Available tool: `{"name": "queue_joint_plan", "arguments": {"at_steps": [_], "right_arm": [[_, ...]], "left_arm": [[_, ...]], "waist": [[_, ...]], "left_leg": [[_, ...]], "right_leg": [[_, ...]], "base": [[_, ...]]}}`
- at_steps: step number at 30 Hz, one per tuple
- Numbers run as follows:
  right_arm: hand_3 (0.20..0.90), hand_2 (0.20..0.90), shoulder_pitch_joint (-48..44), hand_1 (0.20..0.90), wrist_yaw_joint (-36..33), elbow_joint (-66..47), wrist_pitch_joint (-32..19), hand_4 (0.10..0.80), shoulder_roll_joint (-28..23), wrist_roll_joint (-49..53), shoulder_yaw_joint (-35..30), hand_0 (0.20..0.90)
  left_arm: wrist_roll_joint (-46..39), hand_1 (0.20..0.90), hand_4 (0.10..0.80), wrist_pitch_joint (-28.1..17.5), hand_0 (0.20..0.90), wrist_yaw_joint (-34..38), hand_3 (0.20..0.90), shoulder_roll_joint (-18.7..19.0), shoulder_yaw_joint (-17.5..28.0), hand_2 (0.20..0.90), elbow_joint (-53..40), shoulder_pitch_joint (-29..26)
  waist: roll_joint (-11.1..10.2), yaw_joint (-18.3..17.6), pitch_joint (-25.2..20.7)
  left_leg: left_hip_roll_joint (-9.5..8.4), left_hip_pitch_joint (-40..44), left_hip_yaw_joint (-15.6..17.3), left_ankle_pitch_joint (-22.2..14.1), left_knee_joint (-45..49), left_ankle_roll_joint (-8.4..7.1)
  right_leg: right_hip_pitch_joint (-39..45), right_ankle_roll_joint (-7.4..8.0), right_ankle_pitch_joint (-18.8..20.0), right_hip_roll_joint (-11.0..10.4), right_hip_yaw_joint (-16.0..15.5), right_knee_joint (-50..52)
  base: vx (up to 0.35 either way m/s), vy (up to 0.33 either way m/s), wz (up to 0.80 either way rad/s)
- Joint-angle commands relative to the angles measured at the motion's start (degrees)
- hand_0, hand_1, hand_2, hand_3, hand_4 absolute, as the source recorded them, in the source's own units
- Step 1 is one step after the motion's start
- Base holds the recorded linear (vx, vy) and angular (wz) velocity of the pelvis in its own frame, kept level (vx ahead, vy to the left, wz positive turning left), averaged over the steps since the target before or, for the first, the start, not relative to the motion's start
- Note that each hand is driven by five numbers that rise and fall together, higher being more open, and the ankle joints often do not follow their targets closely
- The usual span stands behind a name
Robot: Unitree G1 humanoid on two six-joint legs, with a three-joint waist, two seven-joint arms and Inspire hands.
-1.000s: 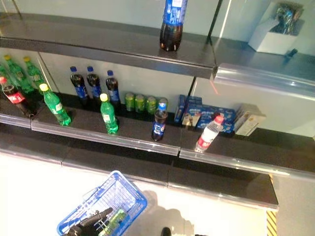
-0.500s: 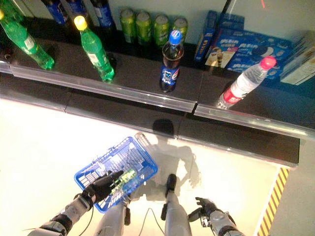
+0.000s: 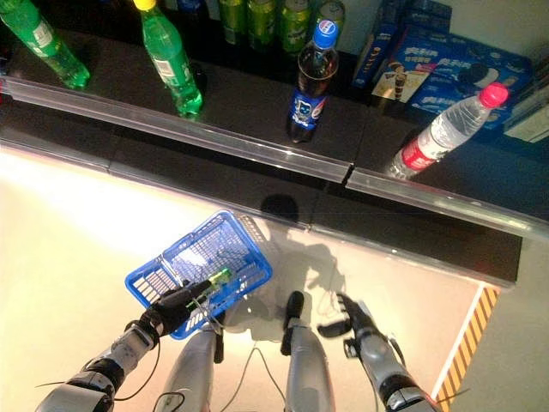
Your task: Pick up the drink and place into the basket.
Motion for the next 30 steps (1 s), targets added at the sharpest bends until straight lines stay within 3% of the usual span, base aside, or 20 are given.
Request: {"name": "queue_joint_plan", "arguments": {"at_steps": [1,8,15,30], "right_arm": [[0.9,0.9,0.6,0.9,-3.9,-15.8,-4.8,0.8,-3.0,0.6,0.9,0.9],[0.9,0.9,0.3,0.9,-3.4,-32.6,-10.8,0.8,-6.3,-1.2,-1.7,0.9],[0.9,0.9,-1.4,0.9,-8.4,-43.2,-14.9,0.8,-9.1,-3.0,-4.4,0.9],[0.9,0.9,-6.5,0.9,-15.2,-48.6,-17.8,0.8,-11.2,1.4,-10.2,0.9]], "left_arm": [[-2.8,0.3,0.1,0.2,0.3,-2.3,0.2,0.0,-2.1,0.3,-6.2,5.3],[-3.7,0.3,0.1,-0.6,0.3,-1.3,0.2,0.4,-1.3,0.3,-8.7,7.3],[-2.8,0.3,0.1,-1.1,0.3,-2.2,0.2,0.5,-0.4,0.3,-7.2,7.1],[-1.5,0.3,0.1,-0.9,0.3,-3.4,0.2,1.2,0.2,0.3,-6.6,7.1]], "waist": [[-1.9,1.0,-3.3],[-2.4,0.4,-2.6],[-3.1,0.3,-1.9],[-3.6,0.9,-0.5]], "left_leg": [[-0.83,-0.9,1.1,-0.9,2.4,1.72],[-0.56,0.9,1.8,-0.3,-0.1,1.98],[-0.38,1.4,2.4,-0.1,-0.9,2.18],[-0.36,2.6,3.1,-1.4,-0.7,2.4]], "right_leg": [[-0.1,3.85,-4.1,-1.0,3.7,5.7],[1.6,4.7,-3.5,-0.3,3.9,3.3],[3.0,5.05,-3.0,0.0,3.9,1.4],[5.5,5.01,-2.9,0.2,3.4,-0.6]], "base": [[0.0,0.0,0.0],[0.0,0.0,0.0],[0.0,0.0,0.0],[0.0,0.0,0.0]]}}
